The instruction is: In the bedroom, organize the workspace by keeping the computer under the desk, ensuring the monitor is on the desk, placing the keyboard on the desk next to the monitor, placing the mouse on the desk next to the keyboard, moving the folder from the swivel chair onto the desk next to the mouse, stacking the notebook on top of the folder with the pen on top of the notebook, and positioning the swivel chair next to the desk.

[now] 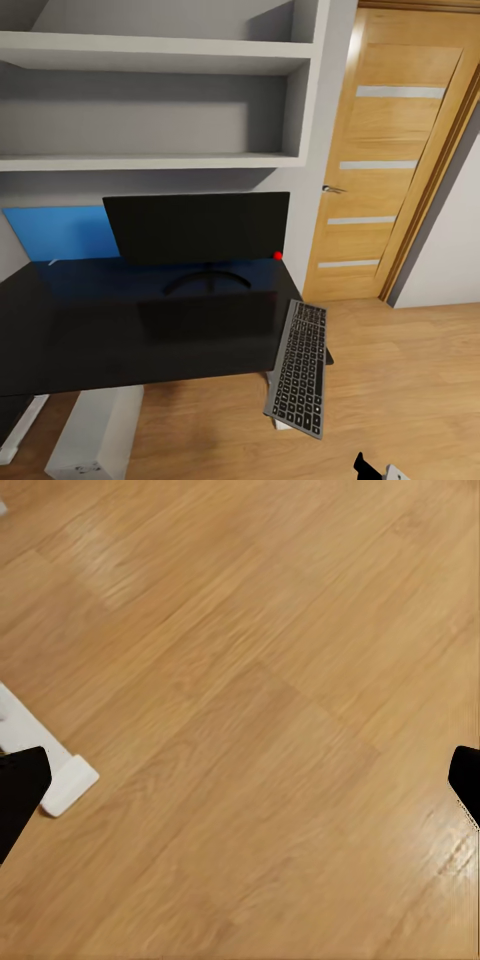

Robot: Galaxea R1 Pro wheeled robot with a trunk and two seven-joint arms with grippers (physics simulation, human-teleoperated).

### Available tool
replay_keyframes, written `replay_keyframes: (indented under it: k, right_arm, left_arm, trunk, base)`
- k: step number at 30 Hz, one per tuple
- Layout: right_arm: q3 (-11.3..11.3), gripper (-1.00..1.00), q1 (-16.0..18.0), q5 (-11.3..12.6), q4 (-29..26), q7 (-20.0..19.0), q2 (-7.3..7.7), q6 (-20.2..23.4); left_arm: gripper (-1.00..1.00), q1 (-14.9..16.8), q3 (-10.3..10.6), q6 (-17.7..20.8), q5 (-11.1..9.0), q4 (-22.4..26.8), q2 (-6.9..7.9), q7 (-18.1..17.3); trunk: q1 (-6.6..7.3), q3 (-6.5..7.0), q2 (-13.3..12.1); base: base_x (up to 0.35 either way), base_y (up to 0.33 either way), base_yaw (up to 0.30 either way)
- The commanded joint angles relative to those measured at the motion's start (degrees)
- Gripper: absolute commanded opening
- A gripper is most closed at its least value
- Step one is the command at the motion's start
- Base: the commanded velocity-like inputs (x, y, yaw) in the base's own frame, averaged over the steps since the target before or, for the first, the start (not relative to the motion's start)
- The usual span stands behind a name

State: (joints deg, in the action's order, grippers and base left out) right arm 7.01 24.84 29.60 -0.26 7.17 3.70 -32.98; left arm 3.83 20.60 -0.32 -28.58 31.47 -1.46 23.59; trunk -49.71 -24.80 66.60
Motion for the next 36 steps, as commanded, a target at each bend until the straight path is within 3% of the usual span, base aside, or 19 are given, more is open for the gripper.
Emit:
replay_keyframes:
  k: [1,26,36]
  right_arm:
    - [0.46,1.00,0.03,-0.56,0.00,0.21,0.01,-0.06]
    - [0.46,1.00,0.03,-0.43,0.00,0.21,-0.25,-0.06]
    - [0.46,1.00,0.03,-0.41,0.00,0.26,-0.19,-0.08]
  left_arm:
    - [1.00,0.04,0.40,-0.03,-0.51,0.08,0.06,0.49]
    - [1.00,0.04,0.40,0.06,-0.52,-0.01,0.06,0.49]
    - [1.00,0.04,0.40,0.06,-0.52,-0.01,0.03,0.49]
  trunk:
    - [-0.01,-0.06,0.04]
    - [-0.01,-0.06,0.04]
    - [-0.01,-0.06,0.04]
  base:
    - [0.065,-0.276,0.000]
    - [0.007,-0.312,0.001]
    - [0.000,-0.316,0.109]
